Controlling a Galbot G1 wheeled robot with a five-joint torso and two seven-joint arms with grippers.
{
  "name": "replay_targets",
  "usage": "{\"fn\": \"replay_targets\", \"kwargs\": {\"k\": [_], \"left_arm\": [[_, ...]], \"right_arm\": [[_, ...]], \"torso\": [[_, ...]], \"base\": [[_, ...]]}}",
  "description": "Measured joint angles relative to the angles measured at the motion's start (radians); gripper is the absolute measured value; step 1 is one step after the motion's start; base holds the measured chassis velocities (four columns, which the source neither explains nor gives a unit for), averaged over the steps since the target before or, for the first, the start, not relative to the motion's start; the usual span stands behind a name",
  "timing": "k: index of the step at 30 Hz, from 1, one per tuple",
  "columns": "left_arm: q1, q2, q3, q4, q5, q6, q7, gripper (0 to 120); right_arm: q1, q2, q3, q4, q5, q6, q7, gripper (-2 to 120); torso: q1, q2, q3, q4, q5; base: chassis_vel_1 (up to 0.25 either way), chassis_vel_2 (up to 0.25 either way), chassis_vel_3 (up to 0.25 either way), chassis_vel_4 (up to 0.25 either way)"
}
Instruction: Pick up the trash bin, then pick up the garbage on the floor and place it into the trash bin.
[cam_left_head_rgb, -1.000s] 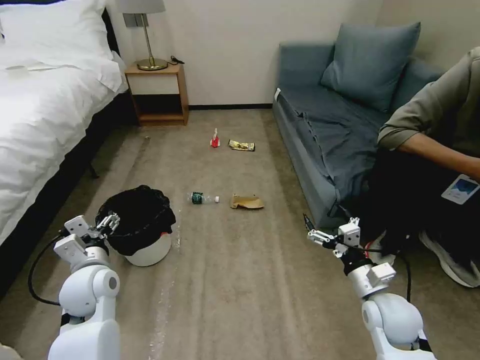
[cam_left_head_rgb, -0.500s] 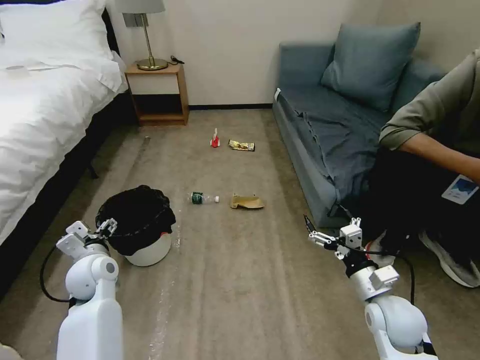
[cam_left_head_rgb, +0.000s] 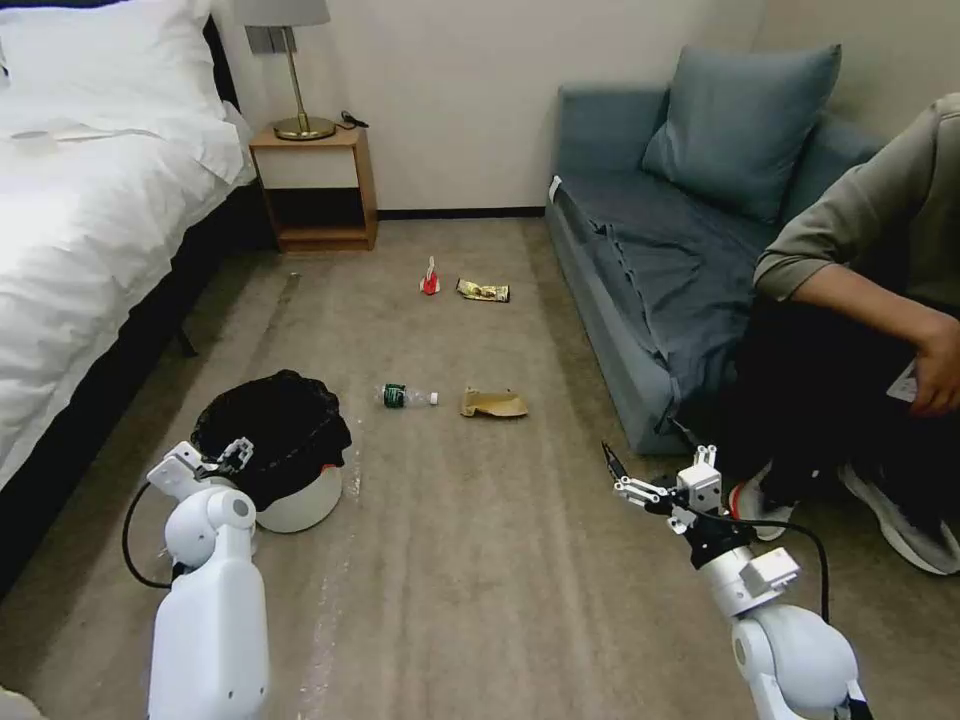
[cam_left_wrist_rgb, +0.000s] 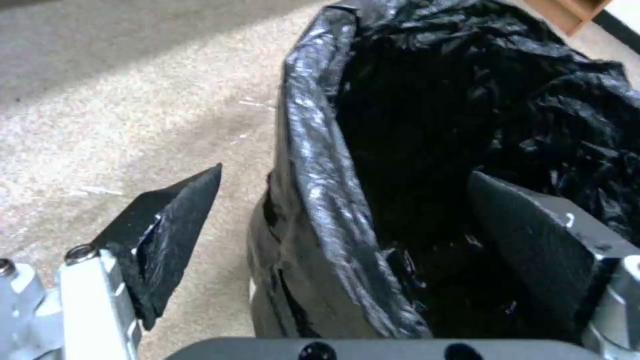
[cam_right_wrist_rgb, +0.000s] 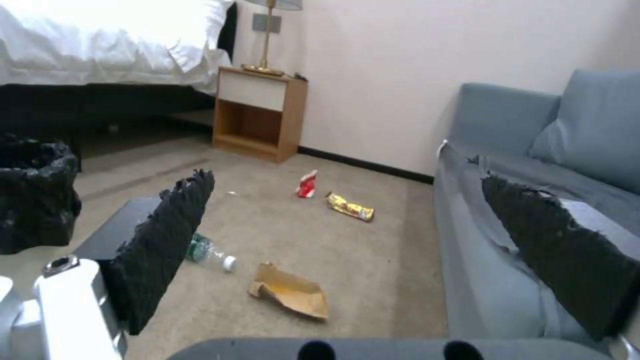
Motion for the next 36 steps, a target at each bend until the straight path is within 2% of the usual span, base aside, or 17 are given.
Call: {"fn": "replay_targets", "kwargs": {"k": [5, 7, 11, 13, 17, 19, 20, 22, 23, 25, 29, 31, 34, 36], "left_arm": [[-0.003, 0.004, -0.018, 0.01, -0.002, -0.005, -0.005, 99], [-0.008, 0.008, -0.035, 0.024, -0.005, -0.006, -0.011, 93], [-0.009, 0.01, -0.045, 0.035, -0.006, -0.009, -0.012, 88], [-0.01, 0.01, -0.047, 0.053, -0.006, -0.026, -0.009, 76], [-0.01, 0.009, -0.047, 0.058, -0.006, -0.032, -0.007, 70], [-0.01, 0.007, -0.046, 0.063, -0.006, -0.034, -0.006, 54], [-0.01, 0.007, -0.046, 0.063, -0.006, -0.034, -0.006, 54], [-0.009, 0.007, -0.045, 0.063, -0.005, -0.035, -0.005, 44], [-0.009, 0.007, -0.045, 0.063, -0.005, -0.035, -0.005, 44], [-0.008, 0.007, -0.045, 0.061, -0.004, -0.035, -0.004, 32], [-0.008, 0.006, -0.045, 0.062, -0.003, -0.037, -0.003, 23], [-0.008, 0.006, -0.045, 0.066, 0.0, -0.043, -0.002, 11], [-0.005, 0.005, -0.044, 0.067, 0.001, -0.045, 0.006, 4], [-0.003, 0.005, -0.044, 0.067, 0.004, -0.047, 0.007, 4]], "right_arm": [[0.01, -0.002, -0.01, -0.012, 0.006, 0.005, -0.003, 100], [0.014, -0.003, -0.026, -0.019, 0.01, 0.007, -0.005, 100], [0.018, -0.003, -0.039, -0.022, 0.013, 0.009, -0.006, 100], [0.019, -0.003, -0.041, -0.024, 0.017, 0.014, -0.009, 100], [0.018, -0.004, -0.041, -0.024, 0.019, 0.016, -0.011, 100], [0.014, -0.004, -0.039, -0.024, 0.023, 0.024, -0.022, 100], [0.014, -0.004, -0.039, -0.024, 0.023, 0.024, -0.022, 100], [0.014, -0.003, -0.037, -0.027, 0.023, 0.034, -0.031, 100], [0.014, -0.003, -0.037, -0.027, 0.023, 0.034, -0.031, 100], [0.015, -0.003, -0.033, -0.033, 0.016, 0.048, -0.038, 100], [0.015, -0.002, -0.031, -0.034, 0.013, 0.052, -0.041, 100], [0.013, -0.002, -0.029, -0.033, 0.01, 0.05, -0.04, 100], [0.013, -0.002, -0.029, -0.031, 0.008, 0.046, -0.034, 100], [0.014, -0.002, -0.029, -0.032, 0.007, 0.048, -0.028, 100]], "torso": [[0.0, 0.0, 0.0, 0.0001, 0.0], [0.0, 0.0, 0.0, 0.0001, 0.0001], [0.0, 0.0, 0.0, 0.0002, 0.0001], [0.0, 0.0, 0.0, 0.0002, 0.0001], [0.0, 0.0, 0.0, 0.0, 0.0003], [0.0, 0.0, 0.0, 0.0, 0.0], [0.0, 0.0, 0.0, 0.0, 0.0], [0.0, 0.0, 0.0, 0.0001, 0.0], [0.0, 0.0, 0.0, 0.0001, 0.0], [0.0, 0.0, 0.0, 0.0, 0.0], [0.0, 0.0, 0.0, 0.0, 0.0], [0.0, 0.0, 0.0, 0.0, 0.0], [0.0, 0.0, 0.0, -0.0001, 0.0001], [0.0, 0.0, 0.0, 0.0, 0.0002]], "base": [[0.0, 0.0, 0.0, 0.0], [0.0, 0.0, 0.0, 0.0], [0.0, 0.0, 0.0, 0.0], [0.0, 0.0, 0.0, 0.0], [0.0, 0.0, 0.0, 0.0], [0.0, 0.0, 0.0, 0.0], [0.0, 0.0, 0.0, 0.0], [0.0, 0.0, 0.0, 0.0], [0.0, 0.0, 0.0, 0.0], [0.0, 0.0, 0.0, 0.0], [0.0, 0.0, 0.0, 0.0], [0.0, 0.0, 0.0, 0.0], [0.0, 0.0, 0.0, 0.0], [0.0, 0.0, 0.0, 0.0]]}}
